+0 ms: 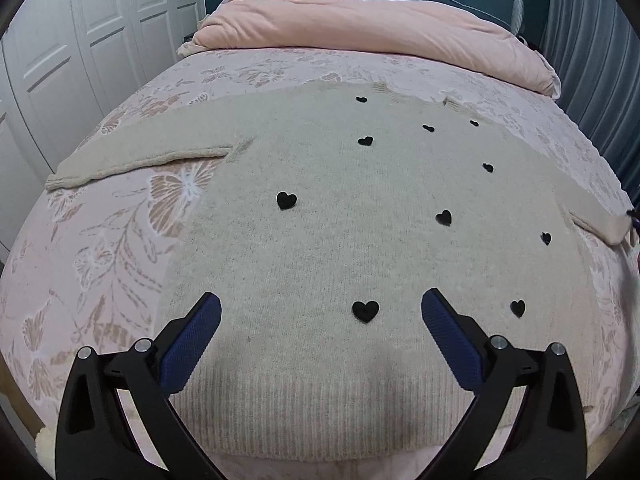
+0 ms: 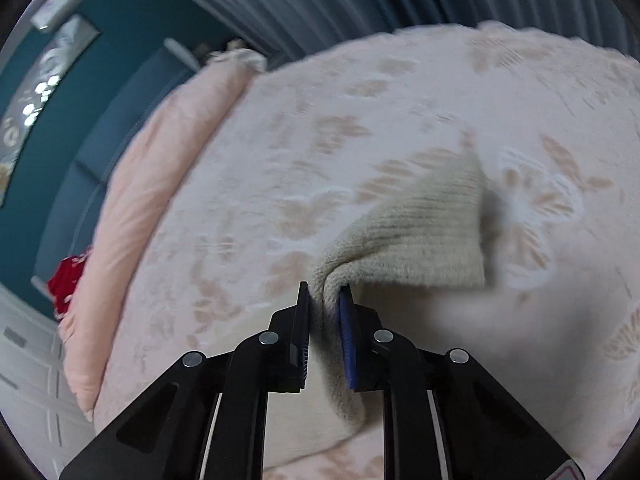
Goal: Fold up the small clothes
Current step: 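Grasp one sweater sleeve cuff with the right gripper and fold it across the body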
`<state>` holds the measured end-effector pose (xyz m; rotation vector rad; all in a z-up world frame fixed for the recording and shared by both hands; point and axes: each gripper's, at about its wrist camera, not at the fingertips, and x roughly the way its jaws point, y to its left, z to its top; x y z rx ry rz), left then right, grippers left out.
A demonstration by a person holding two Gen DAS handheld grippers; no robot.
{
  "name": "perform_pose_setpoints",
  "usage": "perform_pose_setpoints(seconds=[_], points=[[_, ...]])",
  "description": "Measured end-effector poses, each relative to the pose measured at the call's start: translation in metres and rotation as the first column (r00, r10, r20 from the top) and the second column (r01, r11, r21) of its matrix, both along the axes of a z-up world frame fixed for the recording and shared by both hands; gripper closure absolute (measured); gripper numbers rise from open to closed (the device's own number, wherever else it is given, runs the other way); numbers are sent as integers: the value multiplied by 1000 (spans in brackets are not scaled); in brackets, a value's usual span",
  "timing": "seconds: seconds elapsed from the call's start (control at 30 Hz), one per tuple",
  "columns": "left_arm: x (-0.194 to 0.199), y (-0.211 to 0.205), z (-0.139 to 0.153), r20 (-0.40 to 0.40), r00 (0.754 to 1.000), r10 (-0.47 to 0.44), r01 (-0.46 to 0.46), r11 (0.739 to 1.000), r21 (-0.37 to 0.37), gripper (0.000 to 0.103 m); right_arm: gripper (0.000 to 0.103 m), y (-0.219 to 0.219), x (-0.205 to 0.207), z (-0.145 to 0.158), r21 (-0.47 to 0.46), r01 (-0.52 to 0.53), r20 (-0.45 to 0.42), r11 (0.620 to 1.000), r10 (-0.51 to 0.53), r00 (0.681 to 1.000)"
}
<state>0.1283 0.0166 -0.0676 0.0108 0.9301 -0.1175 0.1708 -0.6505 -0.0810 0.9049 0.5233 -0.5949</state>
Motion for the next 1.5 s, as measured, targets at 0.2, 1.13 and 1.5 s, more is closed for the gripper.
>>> perform_pose_setpoints(seconds=[0.2, 1.13, 1.5], points=[[4, 13, 11, 26, 1000, 9, -6, 995, -104, 5, 88, 173, 95, 112, -234, -486, 248, 842, 535, 807], [252, -28, -62, -187, 975, 119, -197, 856, -479, 51, 40, 255, 101, -75, 207, -462, 77, 862, 456, 886], [261, -29, -69, -87, 990, 109, -134, 922, -364, 89, 99, 233, 96, -91, 169, -446, -1, 879, 453, 892]])
